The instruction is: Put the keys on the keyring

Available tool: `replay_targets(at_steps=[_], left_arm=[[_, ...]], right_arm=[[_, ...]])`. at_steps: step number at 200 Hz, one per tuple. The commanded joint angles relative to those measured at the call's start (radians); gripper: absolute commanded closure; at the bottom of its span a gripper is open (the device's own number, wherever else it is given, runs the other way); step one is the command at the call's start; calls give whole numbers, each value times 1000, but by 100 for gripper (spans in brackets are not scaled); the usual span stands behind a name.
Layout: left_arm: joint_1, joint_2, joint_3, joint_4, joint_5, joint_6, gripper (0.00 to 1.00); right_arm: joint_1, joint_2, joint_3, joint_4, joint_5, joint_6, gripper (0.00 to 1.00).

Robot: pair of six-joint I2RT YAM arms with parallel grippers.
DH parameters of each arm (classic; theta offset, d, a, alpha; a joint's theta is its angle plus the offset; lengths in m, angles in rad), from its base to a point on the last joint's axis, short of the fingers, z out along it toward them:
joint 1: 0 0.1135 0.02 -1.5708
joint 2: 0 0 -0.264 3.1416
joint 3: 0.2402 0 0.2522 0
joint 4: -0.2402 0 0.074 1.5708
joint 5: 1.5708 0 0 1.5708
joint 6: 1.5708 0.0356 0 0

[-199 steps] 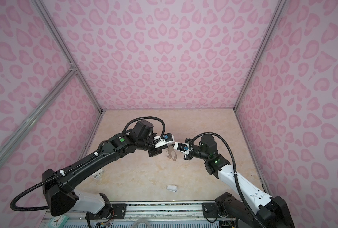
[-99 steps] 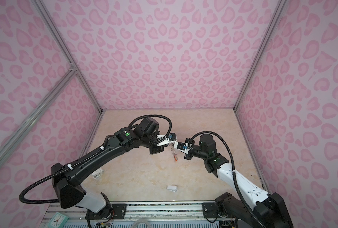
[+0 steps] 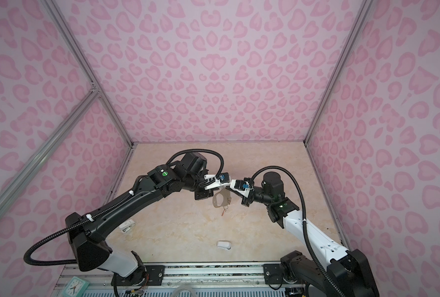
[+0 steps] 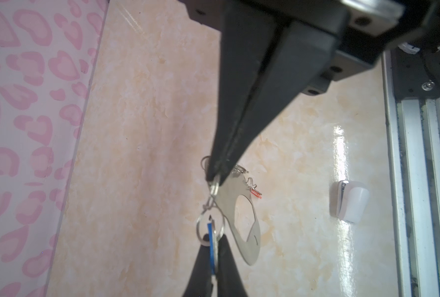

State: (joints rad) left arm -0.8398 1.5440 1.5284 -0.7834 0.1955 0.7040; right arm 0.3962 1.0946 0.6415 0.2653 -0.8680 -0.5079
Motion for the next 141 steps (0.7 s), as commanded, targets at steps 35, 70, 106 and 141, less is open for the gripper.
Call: replay_targets(at_steps=[35,70,106,141], left_arm=[[-8,-32,-34,-23,-18,95,97],[-20,-7,-24,-47,-63,101,97],[-25,13,-2,-55,-80,93,97],[-24,9,1,-50,-89,89,97]], right_arm=[[-26,-27,-16,60,-47,108,100],[-26,-32,-15,63,-68,109,100],[-26,-30,-14,60,-102,104,100],[-24,-32,-15,15,-99,55,100]])
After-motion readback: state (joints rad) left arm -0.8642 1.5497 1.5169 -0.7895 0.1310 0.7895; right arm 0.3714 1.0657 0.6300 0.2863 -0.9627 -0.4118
